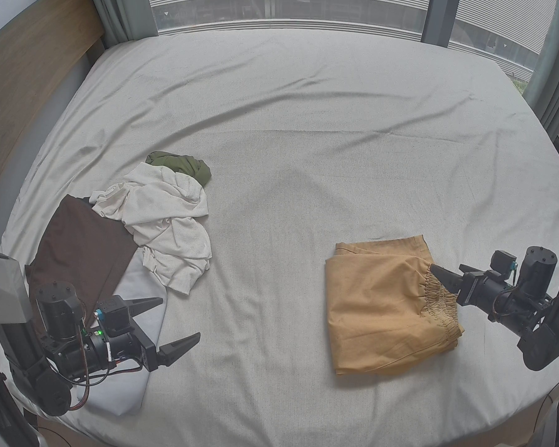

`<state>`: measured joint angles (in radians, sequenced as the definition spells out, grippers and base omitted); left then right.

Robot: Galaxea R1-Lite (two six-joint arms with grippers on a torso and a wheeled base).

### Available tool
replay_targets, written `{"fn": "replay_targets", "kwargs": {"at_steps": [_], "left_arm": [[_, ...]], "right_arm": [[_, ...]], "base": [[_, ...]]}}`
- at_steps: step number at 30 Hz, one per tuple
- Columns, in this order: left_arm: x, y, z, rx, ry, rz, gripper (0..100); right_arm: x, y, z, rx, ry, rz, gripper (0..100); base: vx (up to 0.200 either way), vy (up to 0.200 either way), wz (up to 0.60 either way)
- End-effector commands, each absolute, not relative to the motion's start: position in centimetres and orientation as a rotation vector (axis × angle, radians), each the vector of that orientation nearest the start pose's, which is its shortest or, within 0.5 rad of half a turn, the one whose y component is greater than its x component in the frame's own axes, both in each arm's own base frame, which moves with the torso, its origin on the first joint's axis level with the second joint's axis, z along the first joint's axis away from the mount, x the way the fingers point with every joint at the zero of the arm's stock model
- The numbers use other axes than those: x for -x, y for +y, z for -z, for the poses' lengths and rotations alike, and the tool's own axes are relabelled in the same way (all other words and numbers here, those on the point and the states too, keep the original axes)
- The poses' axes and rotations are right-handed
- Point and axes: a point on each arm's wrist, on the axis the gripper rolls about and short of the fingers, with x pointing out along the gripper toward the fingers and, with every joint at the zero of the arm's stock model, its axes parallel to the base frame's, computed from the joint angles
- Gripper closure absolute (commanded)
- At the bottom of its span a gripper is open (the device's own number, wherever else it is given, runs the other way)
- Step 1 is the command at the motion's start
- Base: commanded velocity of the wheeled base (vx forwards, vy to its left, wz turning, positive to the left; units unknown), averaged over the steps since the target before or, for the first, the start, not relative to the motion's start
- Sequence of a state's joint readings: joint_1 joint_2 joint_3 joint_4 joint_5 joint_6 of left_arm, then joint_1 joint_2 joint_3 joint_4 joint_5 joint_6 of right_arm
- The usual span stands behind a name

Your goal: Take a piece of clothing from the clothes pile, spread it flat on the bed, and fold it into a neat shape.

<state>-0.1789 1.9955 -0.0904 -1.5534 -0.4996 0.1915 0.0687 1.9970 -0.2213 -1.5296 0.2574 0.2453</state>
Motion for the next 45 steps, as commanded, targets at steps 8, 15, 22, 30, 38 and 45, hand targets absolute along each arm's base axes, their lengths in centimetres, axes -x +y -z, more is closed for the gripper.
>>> {"fn": "replay_targets", "kwargs": {"at_steps": [8,15,22,30,38,45], "left_arm": [[-22.2,-5.2,-4.2,-0.119,0.33,0.711,0],[-22.0,-5.2,-4.1,-0.119,0.34,0.713,0],[-21.9,-5.3,-4.1,-0.12,0.341,0.719,0],[-21.6,-5.4,-4.2,-0.121,0.343,0.725,0],[-21.5,-5.4,-4.1,-0.12,0.347,0.727,0],[-21.4,-5.6,-4.0,-0.121,0.353,0.736,0]], "right_arm": [[-24.7,1.6,-2.9,-0.257,0.447,-0.25,0],[-23.7,1.7,-1.4,-0.26,0.54,-0.247,0],[-23.3,1.7,-0.4,-0.273,0.598,-0.263,0],[-22.0,2.0,0.3,-0.316,0.673,-0.344,0],[-22.3,2.5,0.7,-0.408,0.706,-0.411,0],[-23.6,2.8,0.4,-0.499,0.681,-0.399,0]], "base": [[0.0,0.0,0.0],[0.0,0.0,0.0],[0.0,0.0,0.0],[0.0,0.0,0.0],[0.0,0.0,0.0],[0.0,0.0,0.0]]}}
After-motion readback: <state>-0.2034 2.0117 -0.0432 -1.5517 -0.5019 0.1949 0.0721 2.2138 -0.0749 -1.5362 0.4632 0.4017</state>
